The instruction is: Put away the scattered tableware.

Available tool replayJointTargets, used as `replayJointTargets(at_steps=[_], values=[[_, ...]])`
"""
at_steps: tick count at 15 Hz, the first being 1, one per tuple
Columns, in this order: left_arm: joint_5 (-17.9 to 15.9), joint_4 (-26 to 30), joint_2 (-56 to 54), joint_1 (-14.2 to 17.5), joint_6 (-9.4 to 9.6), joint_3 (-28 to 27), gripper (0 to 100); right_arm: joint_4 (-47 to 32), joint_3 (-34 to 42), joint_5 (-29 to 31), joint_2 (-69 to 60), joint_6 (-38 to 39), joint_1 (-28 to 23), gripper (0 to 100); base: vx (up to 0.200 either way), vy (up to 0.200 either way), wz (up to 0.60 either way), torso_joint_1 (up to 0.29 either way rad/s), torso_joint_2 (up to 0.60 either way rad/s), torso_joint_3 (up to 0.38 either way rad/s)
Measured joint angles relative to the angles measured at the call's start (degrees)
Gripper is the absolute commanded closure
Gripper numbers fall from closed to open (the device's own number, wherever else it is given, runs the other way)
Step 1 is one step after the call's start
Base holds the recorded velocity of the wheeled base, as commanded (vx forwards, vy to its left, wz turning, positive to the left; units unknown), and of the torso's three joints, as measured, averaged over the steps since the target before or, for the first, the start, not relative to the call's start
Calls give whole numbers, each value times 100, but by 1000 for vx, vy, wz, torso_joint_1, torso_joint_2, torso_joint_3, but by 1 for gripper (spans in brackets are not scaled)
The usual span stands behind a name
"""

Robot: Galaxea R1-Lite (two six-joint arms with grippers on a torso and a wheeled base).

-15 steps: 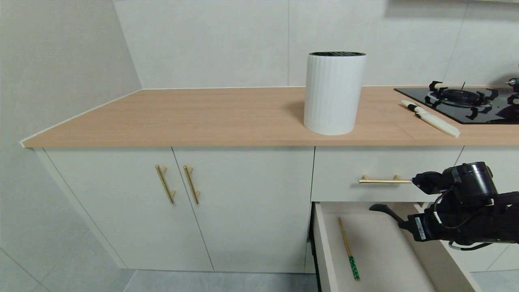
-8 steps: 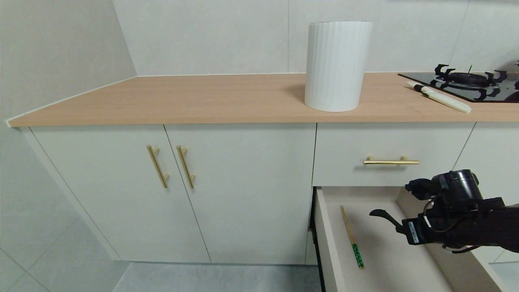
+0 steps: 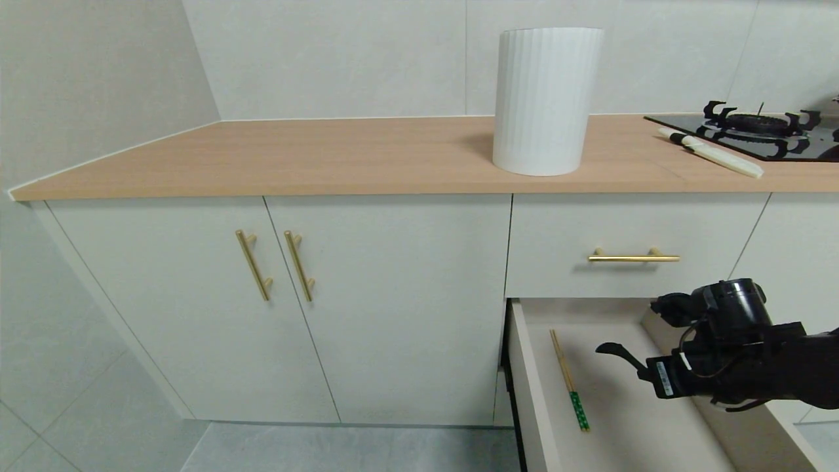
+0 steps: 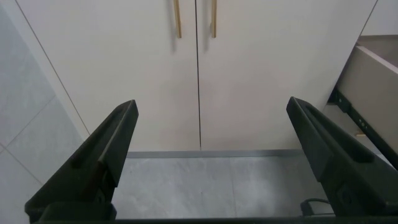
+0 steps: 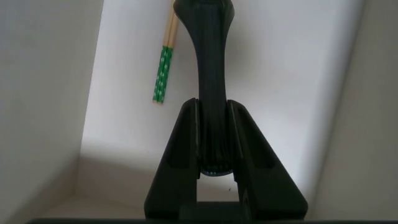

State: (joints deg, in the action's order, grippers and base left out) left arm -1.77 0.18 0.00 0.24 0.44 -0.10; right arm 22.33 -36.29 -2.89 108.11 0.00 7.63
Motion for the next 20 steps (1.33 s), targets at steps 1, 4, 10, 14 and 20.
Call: replayJointTargets(at_steps=[1, 4, 10, 14, 20], values=[[0, 0, 0, 0, 0, 0, 0, 134, -6, 29, 60, 5, 5, 100, 0, 0, 0, 0, 0, 0], [0, 0, 0, 0, 0, 0, 0, 736, -33, 65, 427, 137, 9, 100, 0, 0, 0, 0, 0, 0], [0, 0, 0, 0, 0, 0, 0, 2152, -98, 397, 1885, 478, -15, 100, 0, 0, 0, 0, 0, 0], [0, 0, 0, 0, 0, 0, 0, 2530, -102, 639, 2575, 457, -15, 100, 0, 0, 0, 0, 0, 0], [0, 0, 0, 0, 0, 0, 0, 2541, -188, 768, 2857, 462, -20, 100, 0, 0, 0, 0, 0, 0]])
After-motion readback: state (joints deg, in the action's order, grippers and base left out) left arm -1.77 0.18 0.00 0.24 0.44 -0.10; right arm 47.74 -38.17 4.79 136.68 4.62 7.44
